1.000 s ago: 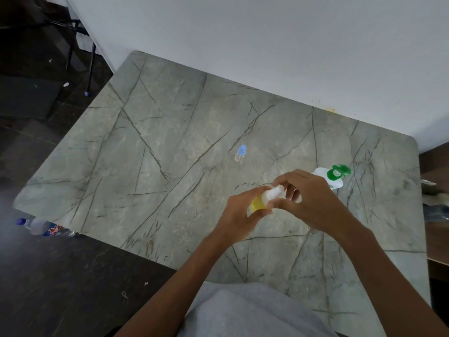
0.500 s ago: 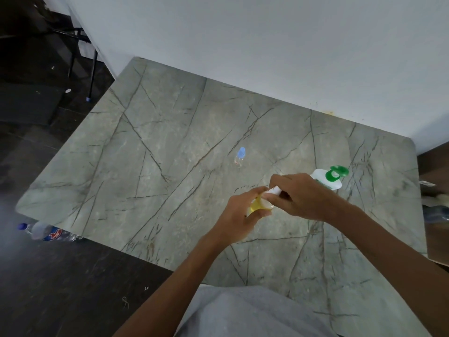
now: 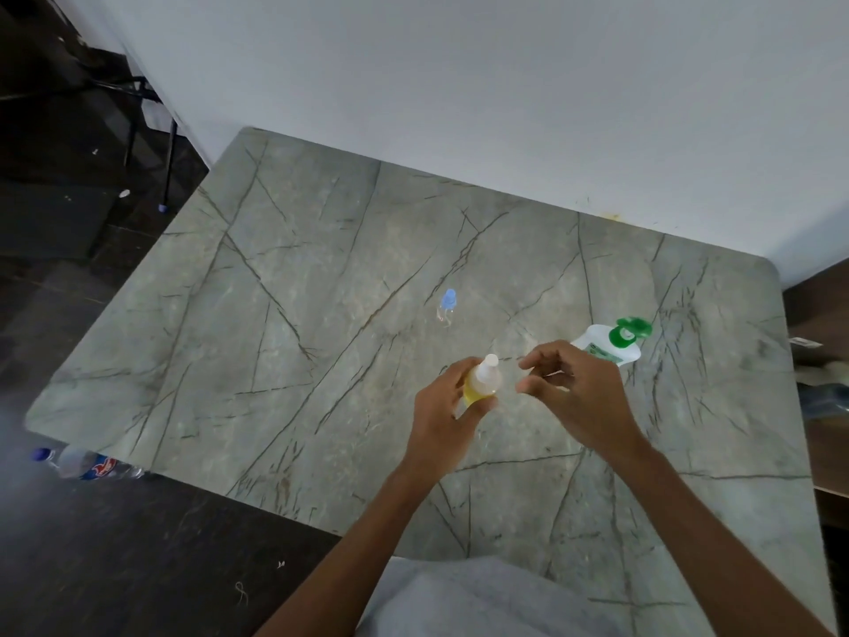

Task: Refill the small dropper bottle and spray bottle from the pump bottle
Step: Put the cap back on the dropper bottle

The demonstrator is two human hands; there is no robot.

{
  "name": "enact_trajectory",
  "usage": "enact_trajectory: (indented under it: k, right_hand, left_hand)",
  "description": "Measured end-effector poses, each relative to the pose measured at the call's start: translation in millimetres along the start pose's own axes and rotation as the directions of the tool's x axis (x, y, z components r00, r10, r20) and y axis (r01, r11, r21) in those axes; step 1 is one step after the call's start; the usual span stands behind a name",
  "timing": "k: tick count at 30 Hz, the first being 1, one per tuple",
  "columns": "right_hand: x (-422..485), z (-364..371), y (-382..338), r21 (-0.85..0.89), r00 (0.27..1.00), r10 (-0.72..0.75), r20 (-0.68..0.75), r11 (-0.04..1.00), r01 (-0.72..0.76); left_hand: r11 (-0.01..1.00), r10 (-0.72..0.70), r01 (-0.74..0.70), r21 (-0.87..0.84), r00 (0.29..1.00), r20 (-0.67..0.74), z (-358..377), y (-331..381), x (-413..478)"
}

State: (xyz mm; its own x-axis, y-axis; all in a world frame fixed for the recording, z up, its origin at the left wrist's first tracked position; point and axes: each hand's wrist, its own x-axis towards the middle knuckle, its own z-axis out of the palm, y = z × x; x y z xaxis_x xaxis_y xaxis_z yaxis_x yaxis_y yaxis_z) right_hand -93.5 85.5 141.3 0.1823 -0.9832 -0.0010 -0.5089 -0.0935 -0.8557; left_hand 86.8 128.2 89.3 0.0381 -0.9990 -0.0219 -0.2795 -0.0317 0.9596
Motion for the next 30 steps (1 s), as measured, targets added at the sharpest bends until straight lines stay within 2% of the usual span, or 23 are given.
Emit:
enact_trajectory:
  k: [5,9,16,19,24,30]
  right_hand:
    - [-16.7,39.9,34.7,-0.061,0.995,0.09,-0.049,0.994,-0.093]
    - [-14.3,61.8,48.5,-0.051,0.99,0.056,-0.128,0.997,-0.063]
    - [2.3,70.7,65.1,-0.003,0.968,0.063,-0.243,0.998,-0.065]
    - [21.6,71.1,78.1,0.023,0.946,0.145,-0.289,0.989,-0.144]
    - [67.0,72.2,107.7,0.018,0.894,0.256,-0.368,0.963,-0.268]
    - [100.5,79.6,131.8,0.026,0.876,0.317,-0.365,0.944,-0.33]
  left_hand:
    - [1.0,-0.009,0.009,-0.002,0.998,0.06,6.2,-0.8,11.8]
    - [0.999,0.039,-0.042,0.03,0.995,0.089,14.7,-1.5,20.5]
    - [0.995,0.022,-0.035,0.096,0.991,0.131,29.5,-9.7,43.3]
    - [0.991,-0.026,0.012,0.13,0.994,0.103,31.7,-17.4,53.4]
    - [0.995,-0.093,0.091,0.04,0.995,0.028,28.4,-21.2,61.5]
    - [0.992,-0.116,0.119,0.03,0.991,-0.068,16.0,-34.1,73.2]
